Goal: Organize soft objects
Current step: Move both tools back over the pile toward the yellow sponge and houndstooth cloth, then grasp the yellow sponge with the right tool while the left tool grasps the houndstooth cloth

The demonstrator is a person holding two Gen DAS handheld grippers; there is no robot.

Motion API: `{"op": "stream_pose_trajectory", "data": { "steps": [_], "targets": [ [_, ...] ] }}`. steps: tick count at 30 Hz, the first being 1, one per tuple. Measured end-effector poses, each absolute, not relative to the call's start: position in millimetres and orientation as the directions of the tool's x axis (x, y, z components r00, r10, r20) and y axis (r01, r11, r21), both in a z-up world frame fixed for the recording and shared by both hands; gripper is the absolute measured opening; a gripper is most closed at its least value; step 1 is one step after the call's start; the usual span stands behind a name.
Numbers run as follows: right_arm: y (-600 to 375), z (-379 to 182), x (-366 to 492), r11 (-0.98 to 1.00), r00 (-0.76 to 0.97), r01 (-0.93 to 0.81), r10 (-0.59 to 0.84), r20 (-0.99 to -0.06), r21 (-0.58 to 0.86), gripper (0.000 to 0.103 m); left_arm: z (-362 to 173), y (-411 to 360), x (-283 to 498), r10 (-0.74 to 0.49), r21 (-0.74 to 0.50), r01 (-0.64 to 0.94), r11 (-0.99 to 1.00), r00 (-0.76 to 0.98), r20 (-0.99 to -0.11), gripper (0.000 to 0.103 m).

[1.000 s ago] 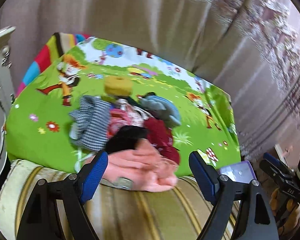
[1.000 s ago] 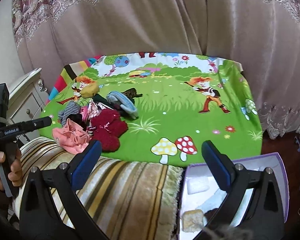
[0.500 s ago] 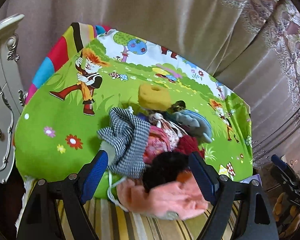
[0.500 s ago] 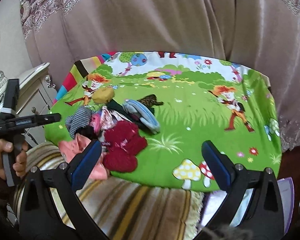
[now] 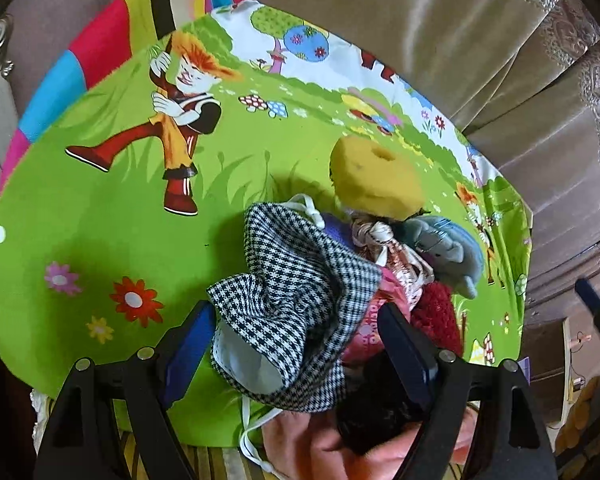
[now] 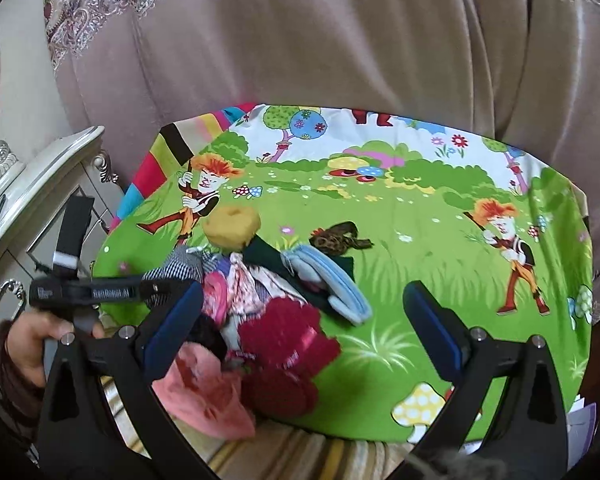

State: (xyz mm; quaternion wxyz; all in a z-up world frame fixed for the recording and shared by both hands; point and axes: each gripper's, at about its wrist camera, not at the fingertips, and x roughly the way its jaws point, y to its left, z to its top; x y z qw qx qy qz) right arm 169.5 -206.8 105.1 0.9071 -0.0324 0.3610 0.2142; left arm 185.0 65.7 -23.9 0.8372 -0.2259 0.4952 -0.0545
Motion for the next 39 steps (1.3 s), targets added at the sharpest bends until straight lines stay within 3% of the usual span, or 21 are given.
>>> {"op": "stream_pose_trajectory", "data": {
  "steps": [7,12,24,35,36,39],
  "targets": [
    [-170.1,96.0,207.1,0.900,0.597,-0.416,0.381,-0.706,0.135,0.101,-36.6,67.0,191.2,-0.368,-0.476,-0.111,0.873,0.490,-0.790,0.043],
    [-128.0,87.3,229.3,0.893,0.571,-0.436,0.372,-0.732,0.113,0.101,-36.2,74.0,184.1,-0.396,-0.517,-0.107,0.849,0.518,-0.758,0.032],
    [-55.8,50.4,262.4,0.881,0.546,-0.474,0.298,-0.783,0.005,0.101,-18.0,105.7,151.7,-0.339,-0.565,-0.160,0.810,0.658,-0.672,0.027],
    [-32.0,21.2,289.5,0.892,0.531,-0.448,0.207,-0.822,-0.065,0.101,-21.5,107.3,150.5,-0.334,-0.565,-0.160,0.809,0.666,-0.667,0.026],
    [-31.9,19.0,290.4,0.894,0.532,-0.442,0.198,-0.823,-0.070,0.097,-22.0,107.6,150.2,-0.334,-0.566,-0.161,0.809,0.665,-0.668,0.026],
    [-33.5,14.8,290.9,0.888,0.511,-0.456,0.213,-0.833,-0.053,0.074,-21.8,107.5,150.3,-0.334,-0.566,-0.162,0.808,0.666,-0.667,0.026]
  ]
}}
